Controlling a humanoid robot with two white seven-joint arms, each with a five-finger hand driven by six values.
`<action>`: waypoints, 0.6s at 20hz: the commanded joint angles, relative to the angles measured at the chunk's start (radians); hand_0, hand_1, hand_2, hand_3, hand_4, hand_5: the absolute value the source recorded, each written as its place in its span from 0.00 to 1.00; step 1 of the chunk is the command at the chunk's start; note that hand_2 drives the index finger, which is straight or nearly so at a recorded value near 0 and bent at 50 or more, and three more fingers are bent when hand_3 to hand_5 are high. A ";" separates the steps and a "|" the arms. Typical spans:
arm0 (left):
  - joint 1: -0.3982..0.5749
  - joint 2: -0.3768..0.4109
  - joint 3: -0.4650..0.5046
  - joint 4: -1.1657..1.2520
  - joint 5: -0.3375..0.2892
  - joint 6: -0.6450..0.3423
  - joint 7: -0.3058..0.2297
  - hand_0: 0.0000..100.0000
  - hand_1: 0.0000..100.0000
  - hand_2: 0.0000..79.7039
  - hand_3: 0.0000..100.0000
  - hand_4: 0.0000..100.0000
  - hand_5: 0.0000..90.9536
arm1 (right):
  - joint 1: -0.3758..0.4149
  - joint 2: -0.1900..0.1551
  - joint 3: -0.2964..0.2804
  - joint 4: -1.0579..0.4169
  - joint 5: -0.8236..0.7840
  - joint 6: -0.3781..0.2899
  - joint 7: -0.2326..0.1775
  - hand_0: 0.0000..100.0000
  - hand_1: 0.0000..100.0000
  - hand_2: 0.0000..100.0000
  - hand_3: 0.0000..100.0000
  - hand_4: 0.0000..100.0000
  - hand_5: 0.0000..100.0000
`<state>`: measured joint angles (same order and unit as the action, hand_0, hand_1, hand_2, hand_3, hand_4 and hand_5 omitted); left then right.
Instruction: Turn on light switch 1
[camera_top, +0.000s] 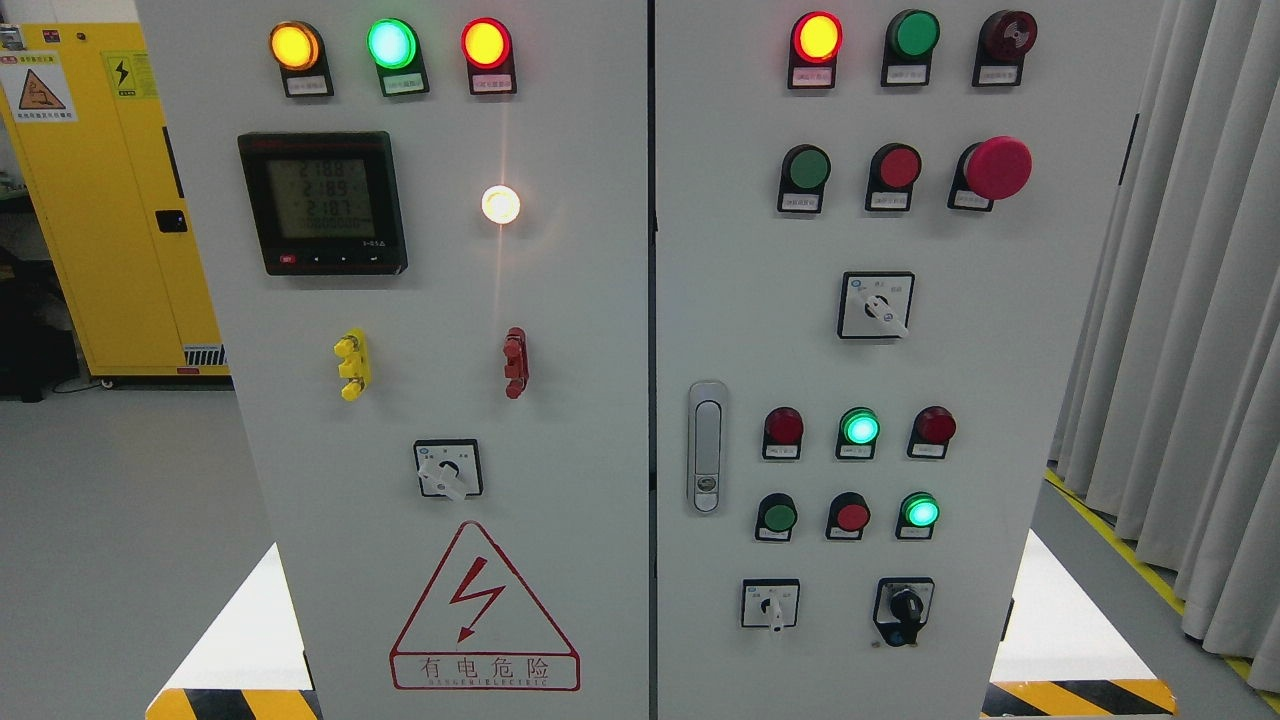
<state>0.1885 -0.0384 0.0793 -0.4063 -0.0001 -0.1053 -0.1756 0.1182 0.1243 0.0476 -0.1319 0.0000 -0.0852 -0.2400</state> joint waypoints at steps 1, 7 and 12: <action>-0.035 -0.018 -0.025 0.210 -0.008 0.032 -0.002 0.06 0.18 0.00 0.00 0.00 0.00 | 0.000 0.000 0.000 0.000 -0.029 0.001 0.001 0.00 0.50 0.04 0.00 0.00 0.00; -0.038 -0.020 -0.066 0.221 -0.004 0.032 -0.001 0.05 0.17 0.00 0.00 0.00 0.00 | 0.000 0.000 0.000 0.000 -0.029 0.001 0.001 0.00 0.50 0.04 0.00 0.00 0.00; -0.038 -0.020 -0.066 0.228 -0.004 0.032 -0.001 0.05 0.16 0.00 0.00 0.00 0.00 | 0.000 0.000 0.000 0.000 -0.029 0.001 0.001 0.00 0.50 0.04 0.00 0.00 0.00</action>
<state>0.1550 -0.0512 0.0292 -0.2607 0.0000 -0.0740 -0.1803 0.1182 0.1243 0.0476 -0.1319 0.0000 -0.0852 -0.2400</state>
